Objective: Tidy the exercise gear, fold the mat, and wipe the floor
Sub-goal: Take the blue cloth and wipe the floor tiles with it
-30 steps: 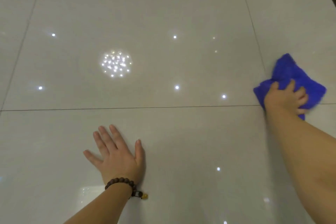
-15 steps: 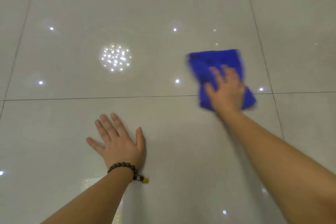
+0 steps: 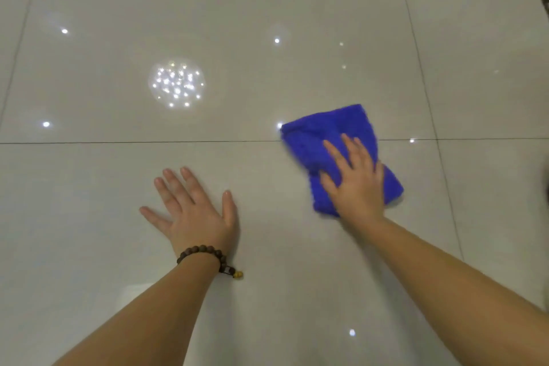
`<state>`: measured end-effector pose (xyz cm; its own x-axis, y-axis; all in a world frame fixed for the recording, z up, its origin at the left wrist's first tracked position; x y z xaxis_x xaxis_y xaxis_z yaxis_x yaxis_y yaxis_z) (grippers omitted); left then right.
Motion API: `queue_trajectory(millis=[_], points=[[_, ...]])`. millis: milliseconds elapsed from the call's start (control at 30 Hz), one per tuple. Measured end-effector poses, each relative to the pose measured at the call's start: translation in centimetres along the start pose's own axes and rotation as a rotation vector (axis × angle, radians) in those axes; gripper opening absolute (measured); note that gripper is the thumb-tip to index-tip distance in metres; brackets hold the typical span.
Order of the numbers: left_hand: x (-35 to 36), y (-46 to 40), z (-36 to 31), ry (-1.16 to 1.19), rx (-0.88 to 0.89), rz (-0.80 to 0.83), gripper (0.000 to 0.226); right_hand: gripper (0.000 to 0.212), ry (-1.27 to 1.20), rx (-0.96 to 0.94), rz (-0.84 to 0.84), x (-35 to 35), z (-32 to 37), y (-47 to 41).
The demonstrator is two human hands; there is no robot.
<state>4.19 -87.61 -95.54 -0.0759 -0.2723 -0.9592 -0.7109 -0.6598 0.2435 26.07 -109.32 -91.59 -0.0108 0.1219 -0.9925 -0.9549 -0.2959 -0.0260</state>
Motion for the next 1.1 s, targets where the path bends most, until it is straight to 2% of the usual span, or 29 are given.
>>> queue_trajectory(millis=[67,100,133,167,200,267,333,367,433,500,567,667,733,767,800,833,933,1000,1033,1067,1100], points=[[0.0,0.1,-0.2,-0.003,0.004,0.007,0.083,0.063,-0.006,0.520,-0.022,-2.2,-13.7,-1.8],[-0.1,0.0,-0.2,-0.009,0.007,0.004,0.083,0.063,-0.061,0.774,-0.022,-3.0,-17.8,-1.4],[-0.1,-0.1,-0.1,-0.012,0.002,0.002,0.083,0.062,-0.087,0.972,-0.015,-3.0,-19.2,-0.4],[-0.2,0.0,0.0,-0.010,-0.005,0.003,0.083,0.061,-0.073,1.048,-0.001,-2.5,-17.8,0.6],[-0.2,0.1,0.0,-0.003,-0.006,0.007,0.083,0.060,-0.056,0.968,-0.014,-2.0,-14.4,1.1],[-0.1,0.0,-0.2,-0.006,0.010,0.006,0.083,0.061,-0.044,0.522,-0.080,-1.0,-3.4,2.2],[0.1,-0.2,0.0,-0.009,0.003,0.024,0.086,0.062,0.007,0.010,0.010,1.2,7.7,6.5],[0.2,-0.3,0.1,-0.016,-0.001,0.038,0.089,0.062,0.012,-0.174,0.073,1.7,10.9,9.0],[0.2,-0.2,0.1,-0.026,0.003,0.043,0.088,0.061,-0.020,-0.340,0.120,1.3,11.4,11.0],[-0.1,-0.1,-0.2,-0.015,0.020,0.030,0.084,0.061,-0.022,-0.329,0.106,0.8,6.4,9.6],[-0.2,-0.1,-0.1,0.013,0.029,0.034,0.084,0.062,0.027,-0.093,0.068,0.2,-2.9,6.9],[-0.6,0.2,0.0,0.165,0.134,0.003,0.083,0.067,-0.011,0.561,0.034,-2.4,-17.4,5.0],[-1.8,2.0,0.5,0.304,0.224,-0.057,0.085,0.064,-0.065,0.919,0.054,-2.5,-19.2,6.6],[-2.4,3.5,1.6,0.324,0.222,-0.095,0.085,0.062,-0.063,0.953,0.062,-2.2,-16.9,7.3],[-2.8,5.4,3.2,0.315,0.186,-0.126,0.086,0.061,-0.053,0.857,0.063,-1.8,-13.2,7.7],[-2.8,7.4,5.1,0.292,0.130,-0.148,0.086,0.061,-0.040,0.663,0.042,-1.3,-8.4,8.2],[-1.8,13.3,12.7,0.159,-0.079,-0.118,0.087,0.063,0.005,-0.177,0.084,0.6,8.1,14.9],[-0.8,17.0,18.9,0.047,-0.254,-0.047,0.089,0.066,0.030,-0.686,0.194,1.7,13.4,20.9],[-0.4,18.5,21.4,0.014,-0.335,-0.016,0.091,0.067,0.045,-0.847,0.210,1.6,13.8,21.9],[-0.1,19.6,23.3,0.002,-0.393,0.011,0.094,0.067,0.055,-0.897,0.190,1.5,13.0,21.3],[0.2,20.2,24.3,0.003,-0.418,0.034,0.097,0.066,0.058,-0.826,0.165,1.5,11.2,19.5]])
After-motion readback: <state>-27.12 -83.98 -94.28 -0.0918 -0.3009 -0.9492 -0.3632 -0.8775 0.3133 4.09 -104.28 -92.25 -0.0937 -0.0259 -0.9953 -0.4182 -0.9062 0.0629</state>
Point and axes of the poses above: each hand's wrist, its own y-axis away from the middle knuckle, its own x-axis out of the palm, z = x × y, the point moved 10 cm from there along -y, towards the middle knuckle, and after that the axes turned 15 degrees about x, right-handed, at the moved point
